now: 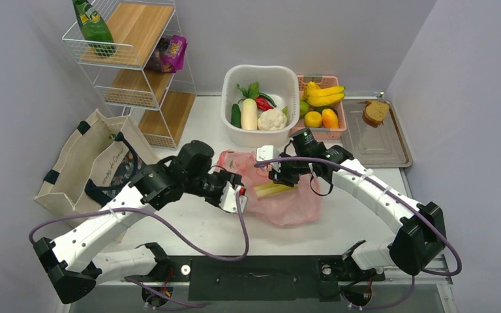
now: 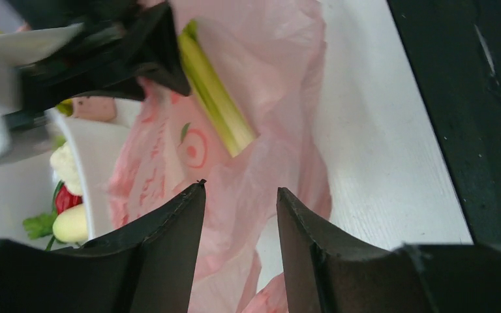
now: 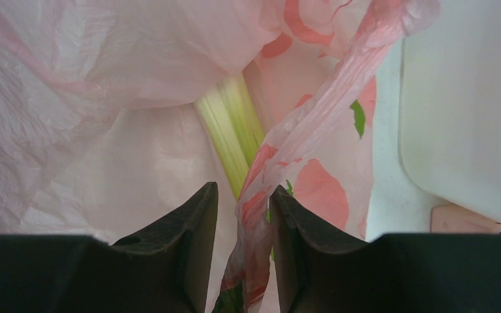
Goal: Untie the knot of the grocery bags and take out the mixed food
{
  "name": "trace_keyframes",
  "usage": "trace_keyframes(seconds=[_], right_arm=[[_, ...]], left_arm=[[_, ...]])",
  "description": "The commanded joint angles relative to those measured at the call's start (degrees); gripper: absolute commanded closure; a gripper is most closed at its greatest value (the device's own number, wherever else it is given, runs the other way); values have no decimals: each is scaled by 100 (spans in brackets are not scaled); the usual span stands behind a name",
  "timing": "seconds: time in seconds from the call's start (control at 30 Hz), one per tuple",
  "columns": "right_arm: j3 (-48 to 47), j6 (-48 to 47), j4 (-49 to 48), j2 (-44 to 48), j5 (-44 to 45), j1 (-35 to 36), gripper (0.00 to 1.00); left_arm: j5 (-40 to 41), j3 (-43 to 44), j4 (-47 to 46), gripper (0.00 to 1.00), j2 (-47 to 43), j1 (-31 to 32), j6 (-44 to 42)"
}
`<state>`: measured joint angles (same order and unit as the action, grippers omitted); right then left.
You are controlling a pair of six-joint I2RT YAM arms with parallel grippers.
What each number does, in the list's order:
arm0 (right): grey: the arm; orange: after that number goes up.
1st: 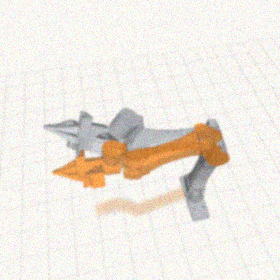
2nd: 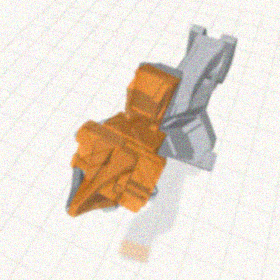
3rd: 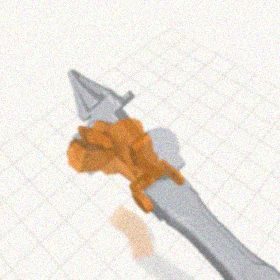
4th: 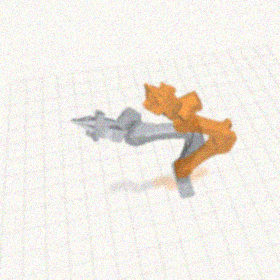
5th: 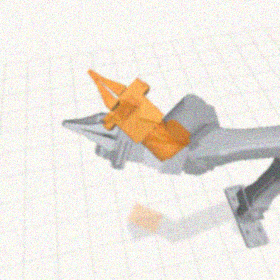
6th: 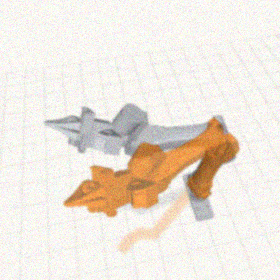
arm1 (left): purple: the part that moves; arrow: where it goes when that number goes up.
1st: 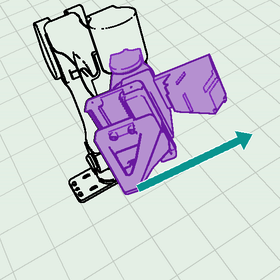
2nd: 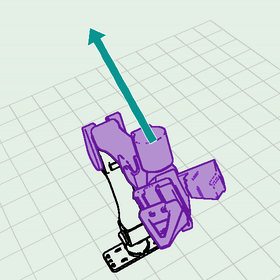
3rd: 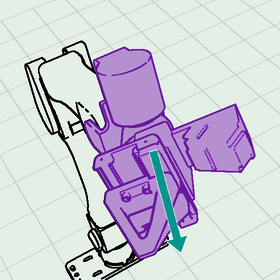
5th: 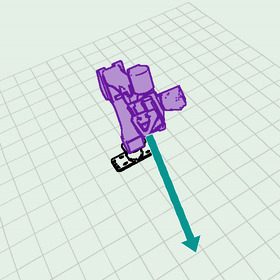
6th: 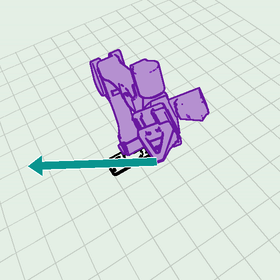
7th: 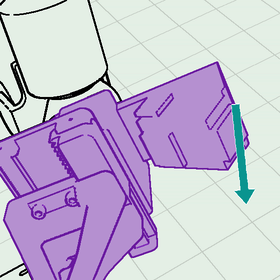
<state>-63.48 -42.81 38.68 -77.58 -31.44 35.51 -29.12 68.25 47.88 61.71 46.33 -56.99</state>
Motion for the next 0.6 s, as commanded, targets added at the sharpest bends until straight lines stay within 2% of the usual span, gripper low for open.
trace_keyframes(seconds=[0.0, 0.1, 0.27, 0.3, 0.37, 0.43, 0.47, 0.53, 0.57], right_arm=[[-477, 156, -185, 102, -123, -134, 68], [-642, 321, -134, 239, -113, -284, 68], [-855, 479, -144, 315, 91, -727, 68], [-968, 566, -138, 321, 88, -885, 68], [-1103, 641, -108, 449, -19, -1019, 68], [-1140, 662, -94, 718, -264, -1034, 68], [-1096, 697, -149, 841, -419, -972, 67], [-899, 730, -368, 1222, -513, -782, 66], [-813, 739, -474, 1481, -534, -720, 66]], left_arm=[[505, -283, 368, 57, 313, 448, -770], [746, -437, 288, 56, 579, 464, -903], [1136, -652, -355, 48, 894, 458, -664], [1159, -727, -414, 40, 908, 462, -662], [1261, -845, -584, 36, 922, 462, -690], [1308, -929, -678, 36, 917, 464, -811], [1325, -959, -720, 38, 897, 464, -843], [1336, -972, -969, 61, 814, 465, -777], [1321, -976, -1148, 82, 750, 465, -661]])
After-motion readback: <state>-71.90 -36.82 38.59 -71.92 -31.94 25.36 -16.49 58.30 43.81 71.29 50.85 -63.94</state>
